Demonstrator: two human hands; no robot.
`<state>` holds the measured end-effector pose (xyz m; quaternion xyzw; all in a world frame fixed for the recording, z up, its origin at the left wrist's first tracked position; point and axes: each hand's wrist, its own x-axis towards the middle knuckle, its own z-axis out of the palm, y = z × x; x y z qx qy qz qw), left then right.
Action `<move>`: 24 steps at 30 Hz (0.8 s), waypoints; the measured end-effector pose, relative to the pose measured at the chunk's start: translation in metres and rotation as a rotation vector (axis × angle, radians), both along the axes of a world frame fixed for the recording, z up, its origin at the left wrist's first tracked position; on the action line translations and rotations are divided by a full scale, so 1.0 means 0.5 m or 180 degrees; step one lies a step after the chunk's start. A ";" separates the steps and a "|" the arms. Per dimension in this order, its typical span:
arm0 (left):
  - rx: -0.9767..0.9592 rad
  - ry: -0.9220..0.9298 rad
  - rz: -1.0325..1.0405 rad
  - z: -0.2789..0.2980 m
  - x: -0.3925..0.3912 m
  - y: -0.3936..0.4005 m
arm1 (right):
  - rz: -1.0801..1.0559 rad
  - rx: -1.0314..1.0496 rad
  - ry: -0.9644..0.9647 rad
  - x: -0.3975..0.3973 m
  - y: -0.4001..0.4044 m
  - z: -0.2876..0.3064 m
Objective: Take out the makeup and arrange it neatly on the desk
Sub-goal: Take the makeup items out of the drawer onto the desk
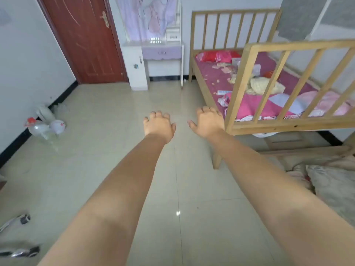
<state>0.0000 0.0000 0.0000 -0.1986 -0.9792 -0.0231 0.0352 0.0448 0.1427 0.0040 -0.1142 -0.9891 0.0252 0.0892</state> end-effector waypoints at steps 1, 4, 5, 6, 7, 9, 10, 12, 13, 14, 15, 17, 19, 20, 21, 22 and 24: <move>-0.0094 -0.0086 0.0028 -0.019 -0.019 0.002 | -0.0038 0.0010 -0.0129 -0.019 -0.001 -0.018; -0.0211 -0.0172 0.0009 -0.097 -0.109 0.016 | 0.0005 0.0026 -0.0291 -0.098 0.025 -0.095; -0.0230 -0.0222 0.0016 -0.122 -0.145 0.026 | 0.0003 0.0024 -0.0338 -0.132 0.039 -0.118; -0.0271 -0.0286 0.0013 -0.143 -0.183 0.040 | 0.0011 0.0031 -0.0381 -0.169 0.055 -0.138; -0.0292 -0.0327 0.0024 -0.160 -0.223 0.055 | 0.0017 0.0025 -0.0399 -0.209 0.074 -0.154; -0.0362 -0.0381 0.0082 -0.185 -0.312 0.093 | 0.0026 0.0029 -0.0487 -0.304 0.117 -0.178; -0.0396 -0.0429 0.0080 -0.192 -0.349 0.110 | 0.0046 0.0026 -0.0536 -0.345 0.135 -0.188; -0.0419 -0.0442 0.0023 -0.194 -0.421 0.139 | 0.0094 -0.0020 -0.0562 -0.422 0.166 -0.197; -0.0417 -0.0446 0.0035 -0.193 -0.467 0.155 | 0.0108 -0.0041 -0.0567 -0.472 0.183 -0.201; -0.0389 -0.0448 0.0054 -0.192 -0.514 0.169 | 0.0129 -0.0072 -0.0553 -0.522 0.198 -0.203; -0.0366 -0.0449 0.0081 -0.191 -0.562 0.179 | 0.0157 -0.0093 -0.0536 -0.573 0.210 -0.204; -0.0377 -0.0460 0.0141 -0.189 -0.659 0.192 | 0.0236 -0.0080 -0.0576 -0.678 0.225 -0.206; -0.0375 -0.0511 0.0226 -0.194 -0.760 0.198 | 0.0352 -0.0089 -0.0574 -0.787 0.233 -0.213; -0.0389 -0.0540 0.0263 -0.199 -0.814 0.200 | 0.0417 -0.0109 -0.0535 -0.844 0.235 -0.219; -0.0429 -0.0574 0.0297 -0.204 -0.873 0.202 | 0.0475 -0.0115 -0.0509 -0.903 0.236 -0.225; -0.0448 -0.0584 0.0311 -0.208 -0.935 0.204 | 0.0525 -0.0127 -0.0468 -0.966 0.238 -0.228; -0.0416 -0.0545 0.0334 -0.214 -1.066 0.207 | 0.0582 -0.0132 -0.0374 -1.096 0.239 -0.226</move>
